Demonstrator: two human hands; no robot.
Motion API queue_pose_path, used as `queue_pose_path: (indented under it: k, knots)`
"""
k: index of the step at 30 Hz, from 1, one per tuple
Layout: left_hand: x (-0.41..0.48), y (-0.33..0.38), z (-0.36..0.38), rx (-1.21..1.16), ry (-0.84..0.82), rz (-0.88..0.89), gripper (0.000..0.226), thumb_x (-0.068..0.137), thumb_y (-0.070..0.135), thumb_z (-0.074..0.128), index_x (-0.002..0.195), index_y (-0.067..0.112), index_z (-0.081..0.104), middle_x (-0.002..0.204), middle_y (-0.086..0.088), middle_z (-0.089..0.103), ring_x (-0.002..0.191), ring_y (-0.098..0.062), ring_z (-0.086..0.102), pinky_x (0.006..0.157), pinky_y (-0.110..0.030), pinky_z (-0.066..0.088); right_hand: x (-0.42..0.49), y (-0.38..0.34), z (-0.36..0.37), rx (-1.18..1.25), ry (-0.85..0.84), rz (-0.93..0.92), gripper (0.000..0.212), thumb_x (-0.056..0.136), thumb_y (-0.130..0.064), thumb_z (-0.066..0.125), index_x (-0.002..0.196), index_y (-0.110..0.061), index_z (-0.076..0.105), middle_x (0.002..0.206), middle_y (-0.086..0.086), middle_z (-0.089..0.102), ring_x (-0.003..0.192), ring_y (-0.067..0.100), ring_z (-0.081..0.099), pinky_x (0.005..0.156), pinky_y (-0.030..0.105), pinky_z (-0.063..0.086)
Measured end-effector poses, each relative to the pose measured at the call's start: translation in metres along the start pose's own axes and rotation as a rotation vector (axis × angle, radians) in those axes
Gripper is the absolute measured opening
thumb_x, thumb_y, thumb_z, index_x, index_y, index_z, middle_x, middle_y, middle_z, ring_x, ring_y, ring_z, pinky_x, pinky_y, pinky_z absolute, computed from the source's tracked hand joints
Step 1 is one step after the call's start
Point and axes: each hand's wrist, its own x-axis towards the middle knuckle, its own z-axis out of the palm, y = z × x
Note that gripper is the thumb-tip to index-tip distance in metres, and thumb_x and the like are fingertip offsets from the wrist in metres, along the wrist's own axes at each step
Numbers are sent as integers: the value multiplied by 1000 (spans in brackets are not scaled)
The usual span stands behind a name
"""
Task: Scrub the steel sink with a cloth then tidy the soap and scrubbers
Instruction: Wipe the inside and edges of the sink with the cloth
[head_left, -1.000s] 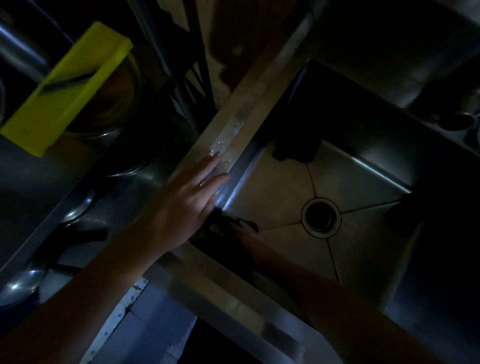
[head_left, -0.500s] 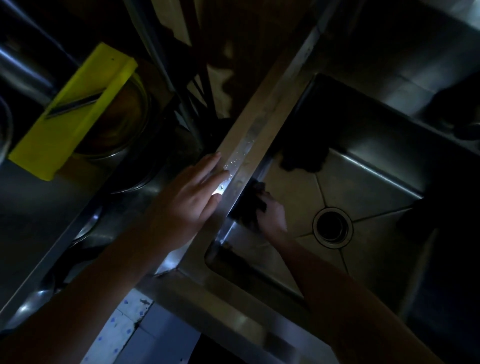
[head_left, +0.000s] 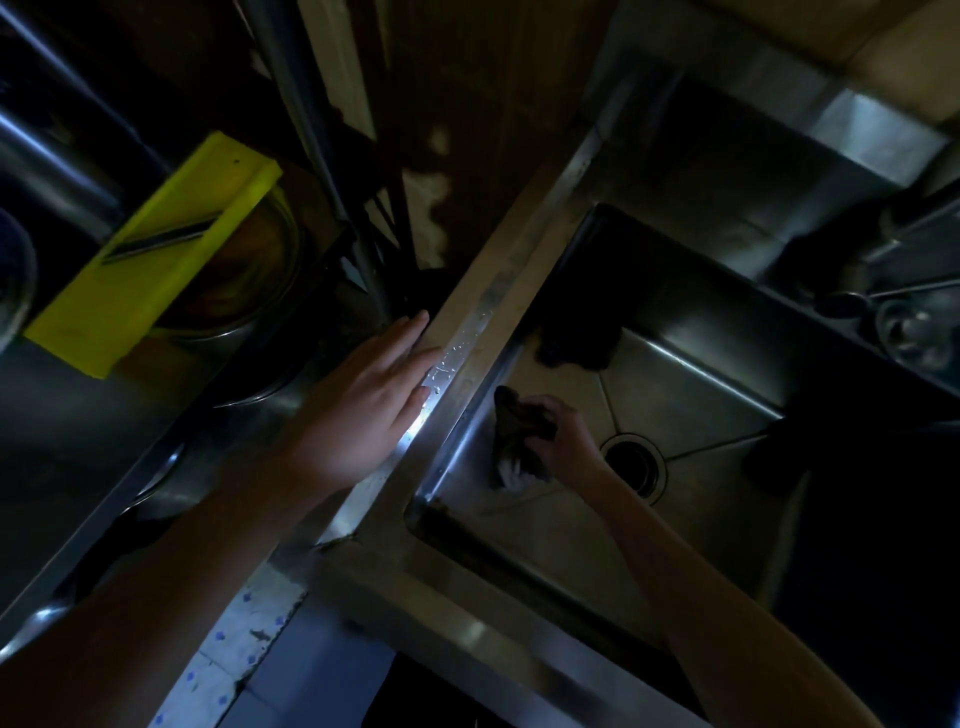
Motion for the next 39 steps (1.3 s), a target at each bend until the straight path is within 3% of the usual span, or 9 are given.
queue_pose_path:
  k: [2, 5, 13, 17, 23, 26, 31, 35, 39]
  knots:
    - [-1, 2, -2, 1, 10, -4, 35, 90, 14, 55, 125, 8, 54, 146, -16, 37, 132, -31, 40, 105, -32, 29, -12, -12, -10, 7, 1, -25, 42, 74, 13, 57, 113, -2, 56, 102, 10, 65, 96, 21, 61, 82, 28, 47]
    - [-5, 5, -5, 5, 18, -13, 35, 91, 16, 53, 126, 9, 53, 148, -15, 34, 134, -29, 37, 104, -29, 27, -27, -30, -24, 7, 36, -73, 40, 79, 10, 60, 117, -2, 55, 104, 4, 61, 96, 15, 59, 75, 7, 43]
    - [-13, 12, -7, -46, 30, -66, 37, 93, 21, 50, 129, 12, 52, 151, -9, 30, 137, -26, 32, 104, -31, 30, -42, -80, -54, 187, 262, -113, 40, 81, 15, 55, 118, 1, 59, 106, 12, 64, 100, 21, 61, 81, 20, 50]
    - [-12, 13, -8, -69, 52, -78, 36, 93, 22, 51, 128, 13, 52, 151, -8, 30, 137, -25, 31, 106, -35, 33, -44, -106, -67, 177, 116, -134, 40, 82, 15, 53, 118, 0, 59, 106, 10, 62, 106, 26, 60, 78, 12, 48]
    - [-12, 13, -16, -88, 65, -83, 35, 93, 18, 53, 125, 7, 54, 149, -13, 33, 136, -28, 34, 105, -38, 35, -51, -130, -54, 246, -371, -8, 41, 81, 18, 47, 119, 5, 55, 106, 17, 61, 100, 25, 58, 89, 33, 48]
    - [-14, 12, -17, -91, 71, -97, 36, 93, 18, 52, 127, 7, 53, 150, -13, 31, 137, -28, 32, 106, -34, 30, -45, -139, -39, 85, -434, 15, 36, 80, 14, 51, 113, 1, 59, 94, 7, 63, 89, 15, 59, 81, 21, 48]
    - [-19, 8, -12, -120, 63, -120, 36, 94, 19, 49, 128, 8, 52, 151, -12, 29, 138, -27, 28, 108, -35, 27, -25, -142, -27, -16, -106, 31, 27, 82, 6, 58, 109, 6, 58, 87, 10, 59, 89, 23, 55, 70, 18, 45]
    - [-19, 5, -8, -138, 70, -131, 35, 94, 21, 48, 127, 11, 52, 151, -11, 28, 138, -26, 29, 107, -35, 28, -11, -140, -27, -55, 147, 28, 19, 80, -4, 64, 99, -3, 60, 74, -8, 51, 84, 15, 54, 69, 22, 42]
    - [-21, -1, -6, -150, 70, -145, 38, 96, 29, 40, 131, 15, 49, 153, -7, 25, 140, -24, 24, 107, -39, 30, -22, -139, -7, -131, 284, -158, 18, 78, -6, 64, 96, -7, 62, 100, 6, 57, 89, 22, 59, 77, 37, 55]
